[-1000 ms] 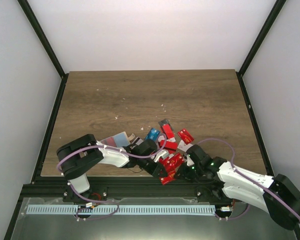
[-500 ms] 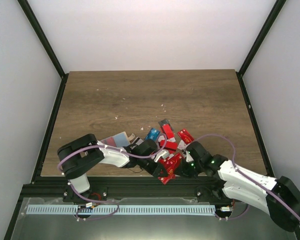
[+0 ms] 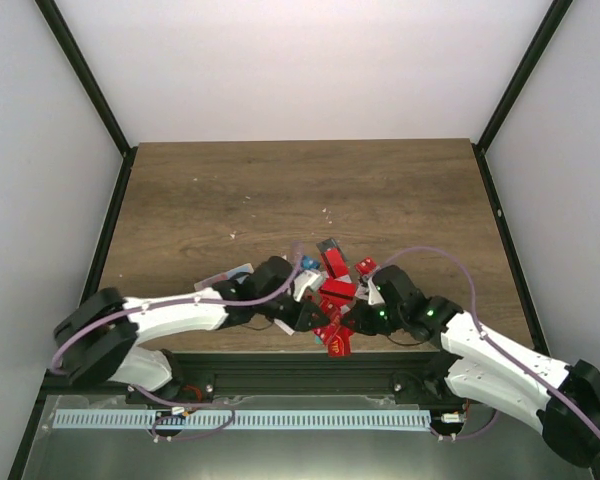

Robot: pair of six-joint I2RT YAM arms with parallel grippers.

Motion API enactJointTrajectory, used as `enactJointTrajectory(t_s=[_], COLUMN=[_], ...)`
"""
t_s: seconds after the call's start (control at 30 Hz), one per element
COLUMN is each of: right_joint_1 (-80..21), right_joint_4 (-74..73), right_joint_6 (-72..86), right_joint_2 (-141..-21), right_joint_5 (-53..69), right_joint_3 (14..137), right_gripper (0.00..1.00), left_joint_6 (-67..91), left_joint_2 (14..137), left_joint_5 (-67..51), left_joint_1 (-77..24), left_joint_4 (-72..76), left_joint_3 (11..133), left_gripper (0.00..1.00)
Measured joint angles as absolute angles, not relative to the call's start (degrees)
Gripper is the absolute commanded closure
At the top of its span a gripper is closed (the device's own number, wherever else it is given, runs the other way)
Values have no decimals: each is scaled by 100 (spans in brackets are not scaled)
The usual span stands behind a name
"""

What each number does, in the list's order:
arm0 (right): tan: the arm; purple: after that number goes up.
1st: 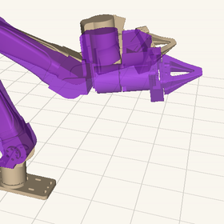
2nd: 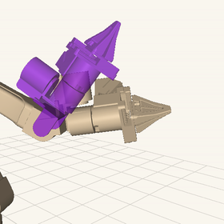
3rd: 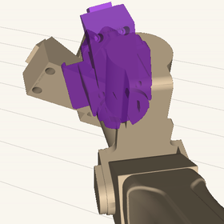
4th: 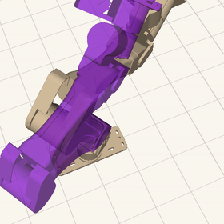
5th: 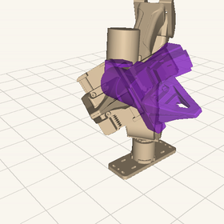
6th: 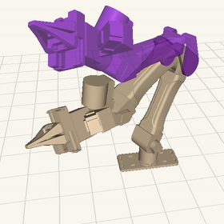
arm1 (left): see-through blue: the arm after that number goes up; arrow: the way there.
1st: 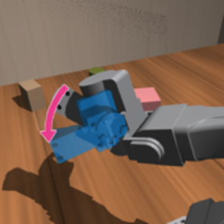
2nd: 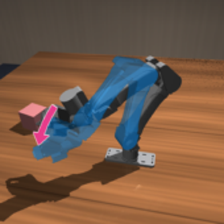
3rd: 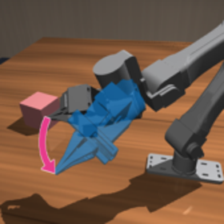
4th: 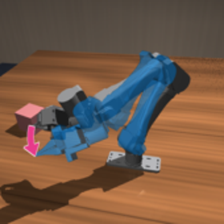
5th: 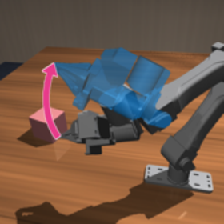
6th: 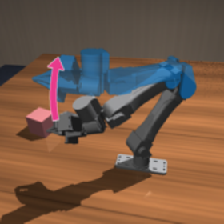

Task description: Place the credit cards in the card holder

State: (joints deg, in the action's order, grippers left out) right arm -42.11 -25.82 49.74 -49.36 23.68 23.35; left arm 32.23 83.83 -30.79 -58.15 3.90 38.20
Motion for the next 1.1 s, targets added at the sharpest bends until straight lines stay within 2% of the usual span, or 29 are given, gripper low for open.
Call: enactJointTrajectory(t_s=[0.37, 0.63, 0.8, 1.1], right_joint_1=[-4206, -4195, -4195, -4195], right_joint_4=[-2119, -1033, -674, -246], right_joint_6=[3625, 2587, 1942, 1245], right_joint_2=[-5321, -5649, -5824, -5830], right_joint_5=[2115, 2884, 3660, 5103], right_joint_3=[3806, 4390, 4390, 4392], right_gripper=[99, 99, 99, 99], left_joint_6=[2786, 2235, 1931, 1463], left_joint_2=[5859, 4510, 4449, 4536], left_joint_5=[-2762, -2423, -2425, -2932], left_joint_1=[-4689, -4381, -4244, -4230], left_joint_4=[-1249, -2604, -3236, -3704], left_joint_3=[3905, 4960, 5393, 5422], left_gripper=[50, 50, 50, 53])
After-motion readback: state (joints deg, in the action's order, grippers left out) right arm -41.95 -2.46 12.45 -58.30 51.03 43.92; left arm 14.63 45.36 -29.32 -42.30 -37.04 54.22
